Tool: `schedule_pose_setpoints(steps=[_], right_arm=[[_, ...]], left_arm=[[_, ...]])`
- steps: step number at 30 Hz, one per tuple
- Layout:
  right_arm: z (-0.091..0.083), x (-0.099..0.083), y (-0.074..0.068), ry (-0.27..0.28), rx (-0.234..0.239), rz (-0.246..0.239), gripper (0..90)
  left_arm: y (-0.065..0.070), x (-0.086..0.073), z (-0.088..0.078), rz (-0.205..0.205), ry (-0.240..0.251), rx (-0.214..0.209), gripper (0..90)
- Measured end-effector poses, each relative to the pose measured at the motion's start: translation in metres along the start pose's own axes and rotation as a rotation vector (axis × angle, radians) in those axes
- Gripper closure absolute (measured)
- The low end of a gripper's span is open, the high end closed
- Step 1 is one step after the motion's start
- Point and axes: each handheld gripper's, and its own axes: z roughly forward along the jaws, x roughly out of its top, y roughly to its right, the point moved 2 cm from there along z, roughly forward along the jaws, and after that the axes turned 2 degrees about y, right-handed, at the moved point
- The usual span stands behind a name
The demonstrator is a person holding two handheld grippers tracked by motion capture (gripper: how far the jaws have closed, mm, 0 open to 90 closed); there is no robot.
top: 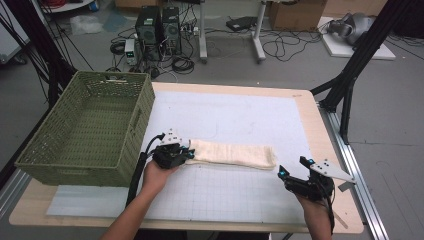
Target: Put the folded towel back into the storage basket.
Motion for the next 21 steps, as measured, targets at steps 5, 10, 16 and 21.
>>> schedule_pose_setpoints(steps=[5,10,16,21], right_arm=[[0.010,0.005,0.002,-0.015,0.001,-0.007,16.0],[0.035,0.012,0.007,-0.030,-0.019,0.074,16.0],[0.050,0.007,0.003,-0.080,-0.044,0.043,15.9],[0.054,0.002,0.005,-0.101,-0.045,0.040,15.9]], left_arm=[[-0.001,0.001,-0.002,-0.018,0.015,-0.003,82.0],[-0.001,0.001,-0.002,-0.025,0.018,-0.002,81.9],[0.000,0.002,-0.003,-0.008,0.019,0.015,81.9],[0.002,0.002,-0.003,0.002,0.017,0.016,81.9]])
